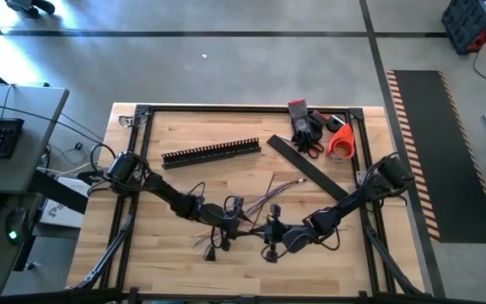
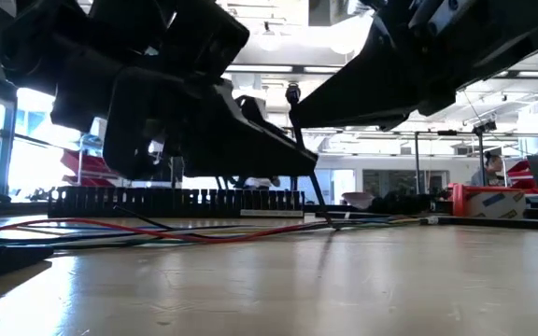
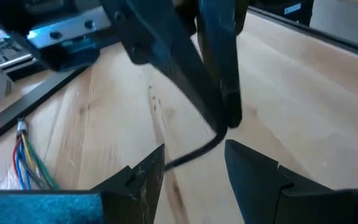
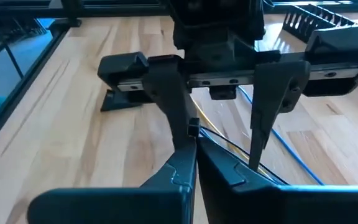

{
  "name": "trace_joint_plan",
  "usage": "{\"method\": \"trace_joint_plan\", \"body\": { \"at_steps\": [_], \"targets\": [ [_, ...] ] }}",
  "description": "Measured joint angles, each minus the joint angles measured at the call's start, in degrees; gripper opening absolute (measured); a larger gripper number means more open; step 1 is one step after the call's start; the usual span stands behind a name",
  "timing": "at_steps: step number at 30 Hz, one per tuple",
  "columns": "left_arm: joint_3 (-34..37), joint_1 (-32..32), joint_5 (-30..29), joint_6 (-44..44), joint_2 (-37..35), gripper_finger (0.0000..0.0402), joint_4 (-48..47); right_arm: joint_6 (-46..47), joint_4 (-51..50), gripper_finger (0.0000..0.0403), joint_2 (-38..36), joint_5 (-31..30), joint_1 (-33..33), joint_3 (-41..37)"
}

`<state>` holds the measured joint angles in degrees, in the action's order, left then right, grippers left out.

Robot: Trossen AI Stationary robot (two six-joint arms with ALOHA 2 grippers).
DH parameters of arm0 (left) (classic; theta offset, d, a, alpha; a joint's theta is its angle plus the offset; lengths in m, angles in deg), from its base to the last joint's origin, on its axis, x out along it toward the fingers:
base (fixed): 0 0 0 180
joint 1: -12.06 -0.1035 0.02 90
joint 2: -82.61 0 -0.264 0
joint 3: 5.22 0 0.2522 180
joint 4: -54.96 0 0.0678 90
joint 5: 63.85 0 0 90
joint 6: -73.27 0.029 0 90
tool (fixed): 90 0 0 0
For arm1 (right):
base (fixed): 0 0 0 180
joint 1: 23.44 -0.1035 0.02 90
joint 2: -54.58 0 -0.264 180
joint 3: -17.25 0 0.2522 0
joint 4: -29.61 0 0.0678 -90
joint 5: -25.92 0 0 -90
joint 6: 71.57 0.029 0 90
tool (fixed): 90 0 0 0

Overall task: Ziptie cables
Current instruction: Wrap the colored cables together using a zip tie

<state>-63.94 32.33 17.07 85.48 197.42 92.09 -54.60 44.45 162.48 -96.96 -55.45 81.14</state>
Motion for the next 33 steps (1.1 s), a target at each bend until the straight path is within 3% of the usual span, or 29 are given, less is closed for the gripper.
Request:
{"method": "trace_joint_plan", "body": {
  "at_steps": [6, 14, 21, 28, 33],
  "targets": [
    [-1.0, 0.0, 0.1, 0.4, 0.0, 0.0119, 0.0, -0.1, 0.0, 0.0, -0.6, -2.2, -0.7, 0.0],
    [-1.0, 0.4, 1.6, -0.1, 0.0, 0.0008, 2.1, 0.7, -0.1, 0.0, -0.8, -4.3, -1.9, 0.0],
    [-0.9, 0.8, 1.2, -3.1, 0.0, 0.0001, 3.1, 2.2, -2.7, 0.0, -1.5, -4.3, -2.5, 0.0],
    [-1.0, 0.6, -0.6, -7.2, 0.0, 0.0, -1.0, 14.7, -22.3, 0.0001, -9.7, -2.1, -2.8, 0.1],
    [-1.0, 0.6, -0.5, -7.5, 0.0, 0.0, -1.2, 12.4, -21.3, 0.0, -13.8, -2.0, -2.8, 0.2]
  ]
}}
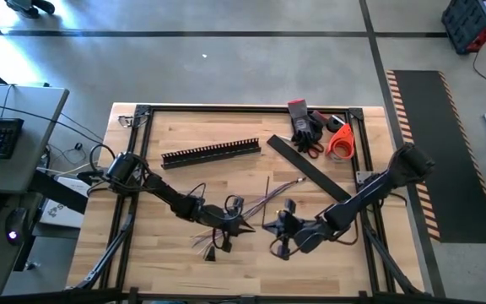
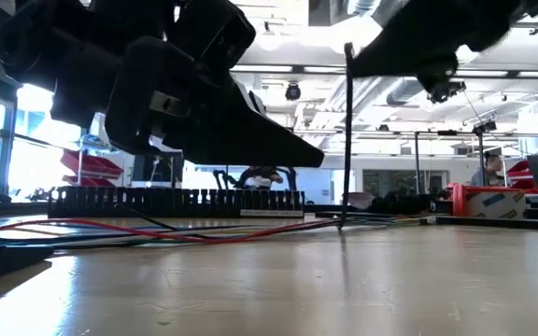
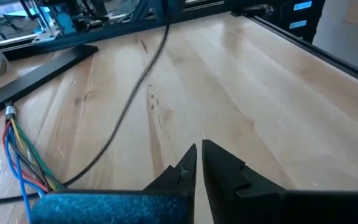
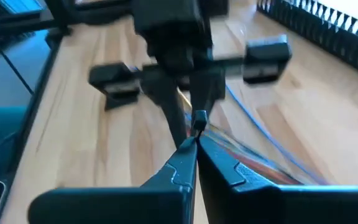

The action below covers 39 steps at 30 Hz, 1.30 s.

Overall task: Ziptie cables
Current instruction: Wrap the colored cables together using a zip tie

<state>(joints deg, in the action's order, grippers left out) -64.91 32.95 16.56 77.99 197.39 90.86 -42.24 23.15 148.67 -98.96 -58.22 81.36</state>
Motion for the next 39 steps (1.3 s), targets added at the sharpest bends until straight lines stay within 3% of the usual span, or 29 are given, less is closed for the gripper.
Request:
{"method": "trace_joint_plan", "body": {
  "at_steps": [7, 18, 23, 31, 39],
  "targets": [
    [0.0, -0.4, -0.2, 0.0, 0.0, 0.0016, 0.0, -1.9, 0.4, 0.0, 0.0, -1.8, 0.0, 0.0],
    [0.0, -3.3, 0.3, 0.3, 0.0, 0.0138, 6.9, -0.9, 0.8, 0.0, 1.7, -1.6, 0.0, 0.0],
    [-1.2, -3.7, 2.5, 1.6, 0.5, 0.0164, 7.3, -1.3, 2.6, 0.0, 2.8, -1.6, 0.0, 0.0],
    [-5.3, -3.4, 4.0, 1.9, 4.4, 0.0144, 7.2, -2.4, 4.6, 0.0, 2.8, -1.8, 0.0, 0.0],
    [-5.3, -1.9, 1.2, 1.9, 4.5, 0.0035, 6.9, -2.0, 4.4, 0.0, 2.8, -1.8, -0.7, 0.0]
  ]
}}
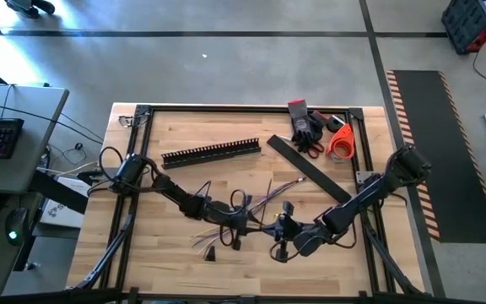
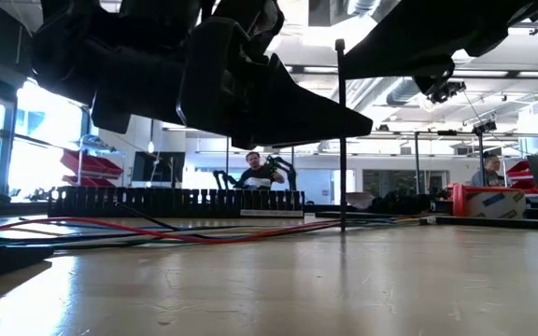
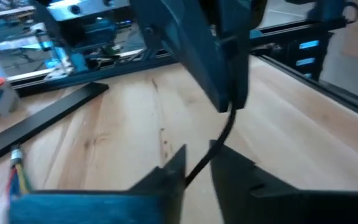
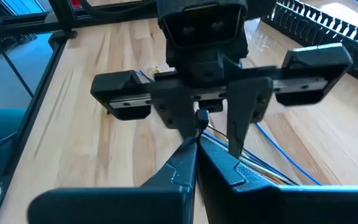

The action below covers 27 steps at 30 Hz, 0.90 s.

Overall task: Ziptie cables
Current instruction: Wrap the colored cables together using a zip tie

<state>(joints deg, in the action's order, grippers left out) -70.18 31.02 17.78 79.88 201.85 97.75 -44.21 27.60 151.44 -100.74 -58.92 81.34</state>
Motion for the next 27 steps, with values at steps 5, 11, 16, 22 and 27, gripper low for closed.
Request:
{"method": "trace_joint_plan", "body": {
  "at_steps": [5, 11, 16, 22, 27],
  "targets": [
    [0.0, 1.0, -3.1, -1.6, 0.0, 0.0005, -0.3, 1.3, -2.8, 0.0, 0.0, 0.9, 0.0, 0.0],
    [0.0, 0.2, -1.1, -8.0, 0.0, 0.0, -3.6, 5.7, -10.6, 0.0, -2.9, 3.8, 0.0, 0.2],
    [0.0, -0.4, 0.6, -8.7, 0.0, 0.0, -3.9, 3.7, -9.9, 0.0, -6.5, 2.9, 0.1, 1.0],
    [0.0, -0.2, 0.4, -8.0, 0.0, 0.0, -4.0, 8.4, -5.9, 0.0, -6.0, -0.1, 4.8, 1.0],
    [0.0, 0.0, 0.4, -7.0, 0.0, 0.0, -4.4, 13.0, -6.6, 0.0, -3.6, 5.7, 8.3, 1.0]
  ]
}}
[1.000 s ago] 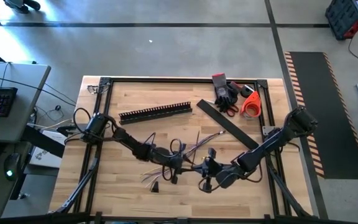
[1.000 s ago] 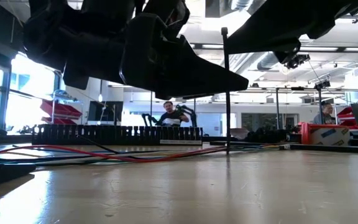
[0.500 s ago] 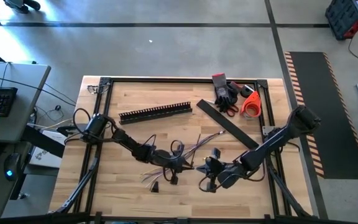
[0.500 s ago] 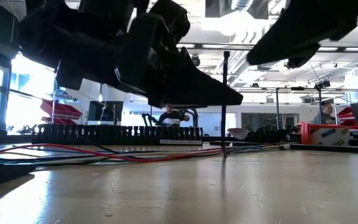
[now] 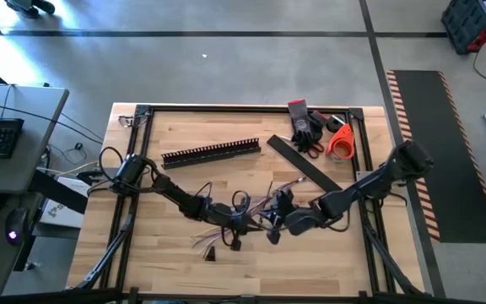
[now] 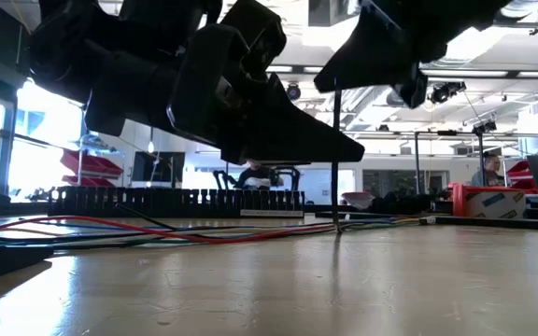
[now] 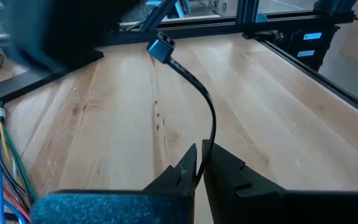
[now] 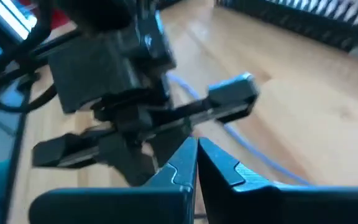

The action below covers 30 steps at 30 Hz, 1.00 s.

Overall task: Ziptie cables
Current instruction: Wrap the colored cables together using a zip tie

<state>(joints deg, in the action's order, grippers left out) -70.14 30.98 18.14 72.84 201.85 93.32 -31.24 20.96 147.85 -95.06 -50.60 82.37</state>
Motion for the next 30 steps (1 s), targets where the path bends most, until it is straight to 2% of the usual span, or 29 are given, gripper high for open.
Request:
{"method": "trace_joint_plan", "body": {
  "at_steps": [3, 10, 17, 30],
  "targets": [
    [0.0, 0.0, 0.0, 0.0, 0.0, 0.0, -0.6, 0.8, 0.5, 0.0, 0.9, 3.7, 0.6, 0.0],
    [0.0, 0.0, 0.0, -1.3, 0.0, 0.0, -0.3, 1.5, 1.6, 0.0, 0.9, 6.3, 0.0, 0.0],
    [0.0, 0.0, 1.5, -3.5, 0.0, 0.0002, 0.6, 0.8, 1.6, 0.0, 0.9, 6.4, -0.5, 0.0],
    [0.0, -0.6, 2.4, -5.0, 0.0, 0.0035, 1.0, -0.3, 1.4, 0.0, 0.9, 4.0, -2.2, 0.0]
  ]
}}
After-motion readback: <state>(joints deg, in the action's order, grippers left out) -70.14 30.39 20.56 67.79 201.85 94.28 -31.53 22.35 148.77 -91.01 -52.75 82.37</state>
